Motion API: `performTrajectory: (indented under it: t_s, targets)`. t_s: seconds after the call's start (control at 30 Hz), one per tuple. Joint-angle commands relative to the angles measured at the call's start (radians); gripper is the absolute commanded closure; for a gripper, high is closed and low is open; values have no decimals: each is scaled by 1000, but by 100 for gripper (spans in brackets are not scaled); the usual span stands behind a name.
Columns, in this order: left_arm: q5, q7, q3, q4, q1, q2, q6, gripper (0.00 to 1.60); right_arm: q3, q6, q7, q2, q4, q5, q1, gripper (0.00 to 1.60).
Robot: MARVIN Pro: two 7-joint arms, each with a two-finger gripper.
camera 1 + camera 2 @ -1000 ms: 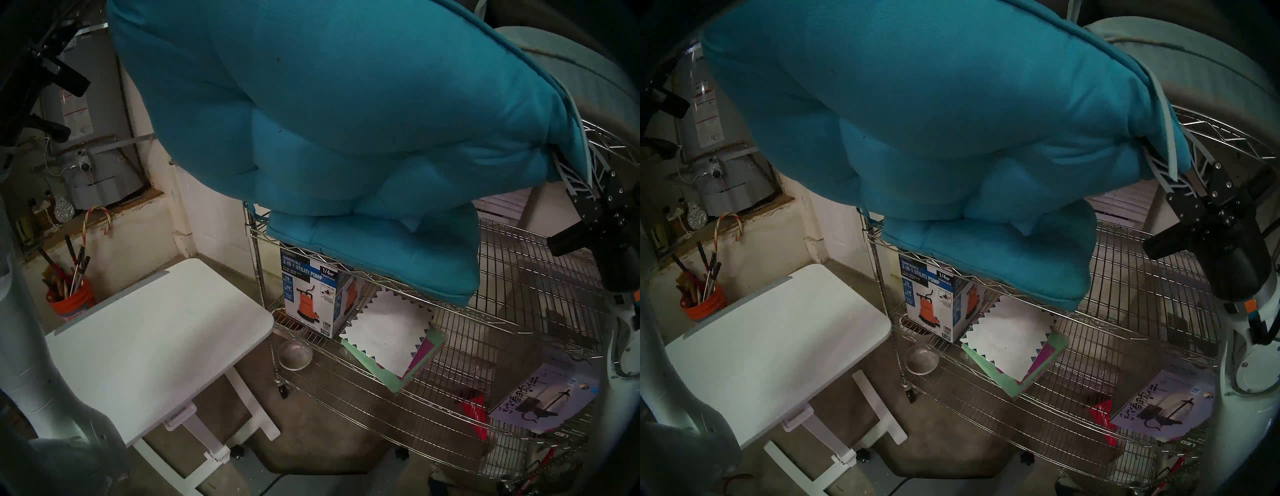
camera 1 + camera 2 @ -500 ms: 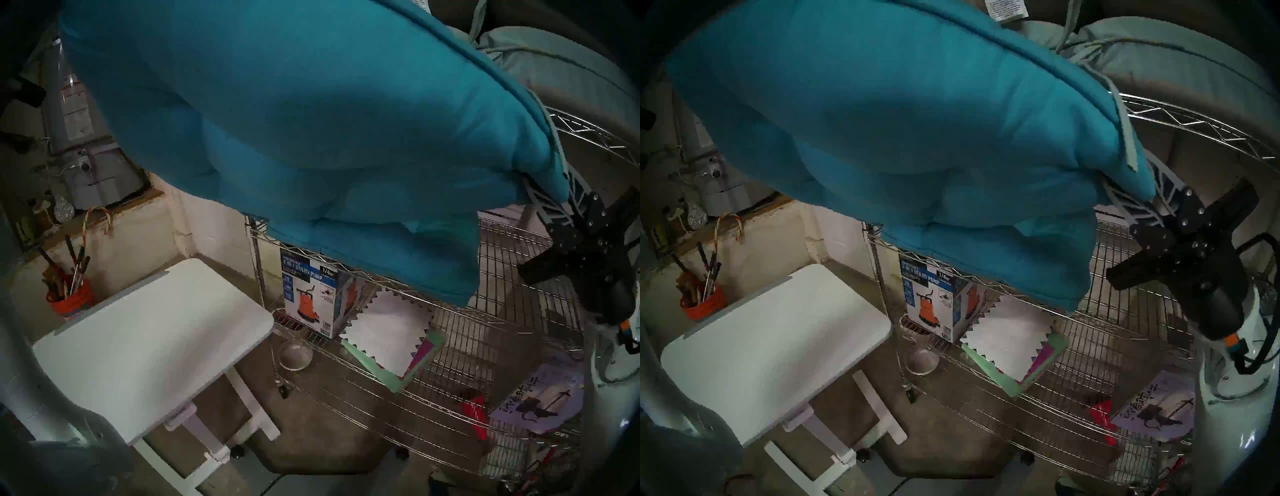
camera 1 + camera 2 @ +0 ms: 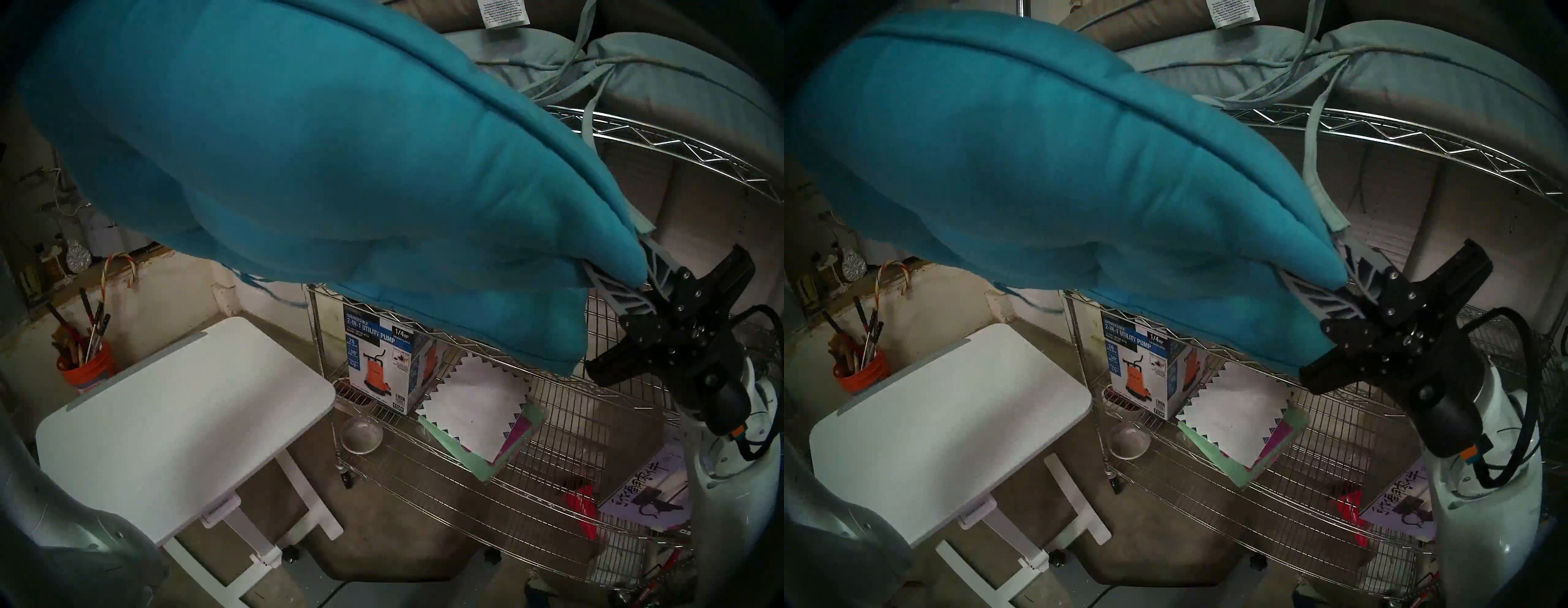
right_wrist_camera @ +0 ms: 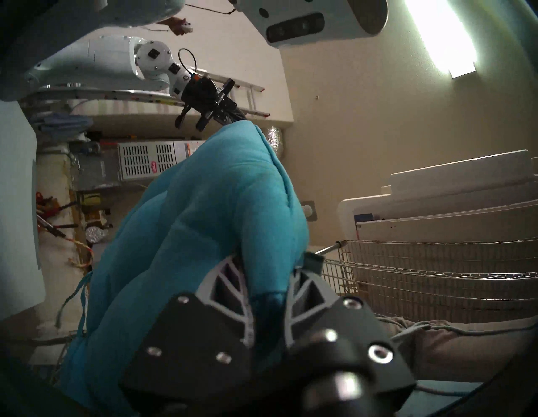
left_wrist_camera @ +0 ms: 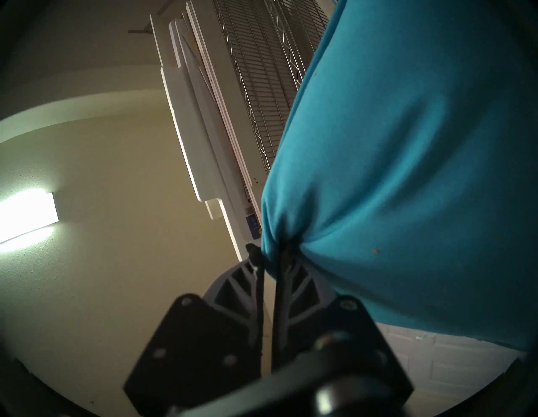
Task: Take cushion off the shelf
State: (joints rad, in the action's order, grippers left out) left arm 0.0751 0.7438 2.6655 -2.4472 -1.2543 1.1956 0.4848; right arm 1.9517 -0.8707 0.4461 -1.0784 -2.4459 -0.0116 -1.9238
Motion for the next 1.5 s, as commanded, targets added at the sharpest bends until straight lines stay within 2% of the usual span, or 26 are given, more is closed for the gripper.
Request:
performTrajectory:
  t_s: [0.0,0.13,0.3,0.77,1.1,1.47]
  targets:
    - [-38,7,124,4,-2,22,-10,160,-69,16,3,1,2,19,27,160]
    - [-63,37,180,4,-19,41,-6,160,-127,29,9,-3,2,43,43,160]
    - [-83,71,214,4,-32,72,-5,160,-205,61,19,-21,2,104,60,160]
    - [-94,128,214,4,-57,148,6,160,-406,159,36,-98,2,309,116,160]
    - [-45,127,214,5,-75,181,20,160,-561,264,54,-160,2,486,200,160]
    - [56,114,214,90,-94,200,46,160,-728,334,66,-267,60,645,311,160]
